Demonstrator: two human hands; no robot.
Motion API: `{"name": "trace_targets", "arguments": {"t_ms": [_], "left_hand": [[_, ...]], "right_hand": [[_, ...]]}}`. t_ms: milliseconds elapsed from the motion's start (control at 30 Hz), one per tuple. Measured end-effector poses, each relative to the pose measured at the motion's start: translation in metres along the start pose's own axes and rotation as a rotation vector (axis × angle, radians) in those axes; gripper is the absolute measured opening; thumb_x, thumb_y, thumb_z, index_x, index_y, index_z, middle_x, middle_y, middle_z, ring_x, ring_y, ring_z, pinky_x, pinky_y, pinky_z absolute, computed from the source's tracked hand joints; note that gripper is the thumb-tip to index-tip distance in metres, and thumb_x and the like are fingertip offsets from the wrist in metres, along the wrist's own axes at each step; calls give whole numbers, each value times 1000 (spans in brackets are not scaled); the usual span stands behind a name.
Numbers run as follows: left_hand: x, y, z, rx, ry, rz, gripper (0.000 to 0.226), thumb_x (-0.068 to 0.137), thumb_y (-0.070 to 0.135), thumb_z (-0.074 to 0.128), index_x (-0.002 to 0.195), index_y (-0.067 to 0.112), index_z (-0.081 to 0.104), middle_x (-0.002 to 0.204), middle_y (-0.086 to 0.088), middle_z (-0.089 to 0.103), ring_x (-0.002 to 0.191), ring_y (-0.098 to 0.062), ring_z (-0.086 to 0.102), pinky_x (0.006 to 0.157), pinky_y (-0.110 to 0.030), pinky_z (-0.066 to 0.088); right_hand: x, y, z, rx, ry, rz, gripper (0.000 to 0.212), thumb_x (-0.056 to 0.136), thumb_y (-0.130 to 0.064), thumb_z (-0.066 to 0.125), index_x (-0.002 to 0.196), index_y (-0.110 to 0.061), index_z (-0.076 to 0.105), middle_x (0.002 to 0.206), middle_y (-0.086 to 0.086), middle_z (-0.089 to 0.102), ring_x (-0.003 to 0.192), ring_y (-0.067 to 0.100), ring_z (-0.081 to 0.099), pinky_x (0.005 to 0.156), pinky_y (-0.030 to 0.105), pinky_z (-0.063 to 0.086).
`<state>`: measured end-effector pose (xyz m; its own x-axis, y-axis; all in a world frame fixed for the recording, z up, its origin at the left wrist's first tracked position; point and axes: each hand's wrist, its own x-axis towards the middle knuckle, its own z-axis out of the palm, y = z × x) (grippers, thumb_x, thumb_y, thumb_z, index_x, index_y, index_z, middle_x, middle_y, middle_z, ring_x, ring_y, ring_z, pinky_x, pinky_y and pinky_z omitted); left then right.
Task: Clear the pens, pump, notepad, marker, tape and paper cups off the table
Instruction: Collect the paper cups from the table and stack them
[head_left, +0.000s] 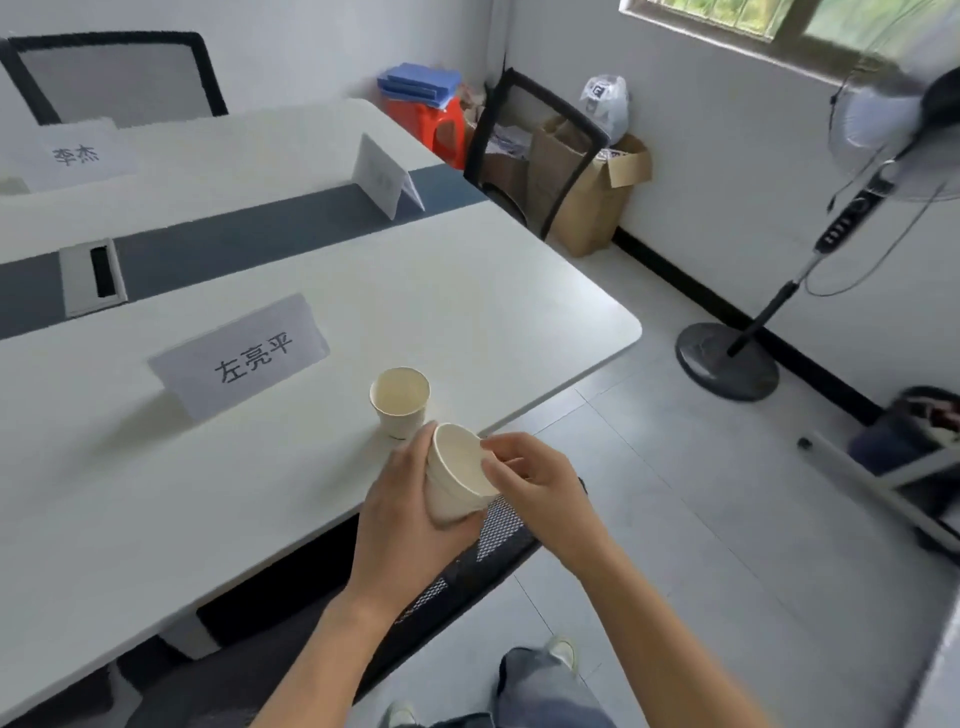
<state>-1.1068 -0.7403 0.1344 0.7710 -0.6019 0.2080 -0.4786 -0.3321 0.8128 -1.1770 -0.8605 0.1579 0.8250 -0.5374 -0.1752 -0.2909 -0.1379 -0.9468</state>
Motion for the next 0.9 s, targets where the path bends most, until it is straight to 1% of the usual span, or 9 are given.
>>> {"name": "trace_targets", "arguments": {"t_ms": [67,167,267,367,500,600,700,733,900], "left_hand": [[4,13,16,7,-36,70,79,57,56,58,127,36,26,120,16,43,111,-4,46,90,-30,47],[17,36,44,47,-45,204,76,60,53,58,126,30,29,117,18,43,108,-4,44,87,-30,45],[39,62,84,111,-44,343,73,62,47,59,125,21,33,117,15,43,105,-8,46,84,-32,50],[53,86,131,107,-87,423,71,63,45,58,124,17,35,118,11,42,104,-8,48,83,-32,51],[64,107,199,62,-182,433,72,62,45,62,124,20,36,115,14,45,101,-7,50,77,-36,56],[68,119,244,29,-263,373,74,59,46,61,124,22,36,112,6,56,99,-9,51,72,-31,55],[72,131,281,0,-364,320,76,57,46,61,124,26,32,109,0,60,96,-8,50,68,-28,53],[75,134,292,4,-394,315,76,56,47,61,123,28,31,109,2,59,95,-8,50,68,-27,51],[97,137,330,-8,-473,256,74,53,45,62,120,34,31,108,9,58,92,-6,51,69,-24,48]], "right_hand": [[-7,9,-19,31,70,25,13,85,-15,55,91,-24,62,76,-10,61,62,-2,52,58,11,38],[-10,18,-51,118,176,38,22,84,-9,54,89,-29,60,81,-8,63,66,7,53,58,13,42],[-6,26,-95,235,272,68,30,84,-3,51,99,-28,56,81,-1,60,66,10,54,56,12,46],[-3,42,-144,281,356,107,27,73,-13,53,97,-23,59,82,3,61,70,13,54,54,10,46],[1,70,-203,316,454,184,26,65,-13,49,87,-14,62,79,2,65,70,13,56,55,15,44],[1,88,-239,316,524,239,25,62,-16,49,84,-13,61,82,1,64,73,12,56,58,15,44],[2,104,-274,309,576,274,11,73,-7,52,79,-14,59,78,-1,61,70,9,54,51,8,43],[4,109,-283,315,589,290,15,77,-1,51,78,-14,59,77,-1,60,69,9,53,51,8,42],[23,127,-311,335,662,351,16,78,3,51,78,-10,60,80,3,61,73,14,54,60,19,42]]}}
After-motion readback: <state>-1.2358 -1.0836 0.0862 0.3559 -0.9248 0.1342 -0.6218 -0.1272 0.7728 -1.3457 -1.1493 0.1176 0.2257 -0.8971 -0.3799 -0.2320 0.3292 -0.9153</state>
